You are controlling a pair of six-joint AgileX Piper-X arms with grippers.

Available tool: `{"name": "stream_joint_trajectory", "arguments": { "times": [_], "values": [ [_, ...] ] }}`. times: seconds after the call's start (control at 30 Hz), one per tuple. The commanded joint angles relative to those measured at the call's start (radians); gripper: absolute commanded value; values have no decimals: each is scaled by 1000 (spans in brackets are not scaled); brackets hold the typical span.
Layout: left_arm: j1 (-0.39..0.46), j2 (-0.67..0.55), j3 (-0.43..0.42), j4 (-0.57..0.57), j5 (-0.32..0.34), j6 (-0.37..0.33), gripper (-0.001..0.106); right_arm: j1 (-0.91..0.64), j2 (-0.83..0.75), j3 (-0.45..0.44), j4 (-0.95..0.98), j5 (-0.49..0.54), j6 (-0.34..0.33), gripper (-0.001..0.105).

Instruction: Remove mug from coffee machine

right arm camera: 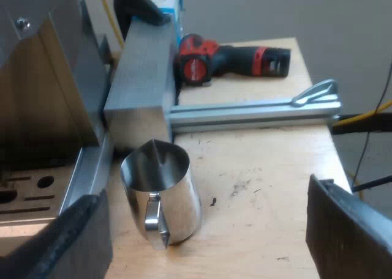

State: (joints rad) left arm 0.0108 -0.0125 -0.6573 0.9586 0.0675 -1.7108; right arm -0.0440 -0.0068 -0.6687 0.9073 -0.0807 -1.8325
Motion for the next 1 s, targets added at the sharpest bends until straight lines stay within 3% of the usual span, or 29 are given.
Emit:
{"name": "stream_joint_trajectory", "arguments": {
  "times": [0.03,0.43,0.7,1.0],
  "values": [
    [1,-140,36,-55,-13,-6,85,0,-46,29,-6,-14,24,69],
    [1,-139,144,-36,-8,-6,85,0,-46,156,97,-14,41,69],
    [1,-139,198,-46,17,-4,85,0,-46,159,91,-14,41,69],
    [1,-139,198,-45,29,2,85,0,-46,159,91,-12,41,69]
  ]
}}
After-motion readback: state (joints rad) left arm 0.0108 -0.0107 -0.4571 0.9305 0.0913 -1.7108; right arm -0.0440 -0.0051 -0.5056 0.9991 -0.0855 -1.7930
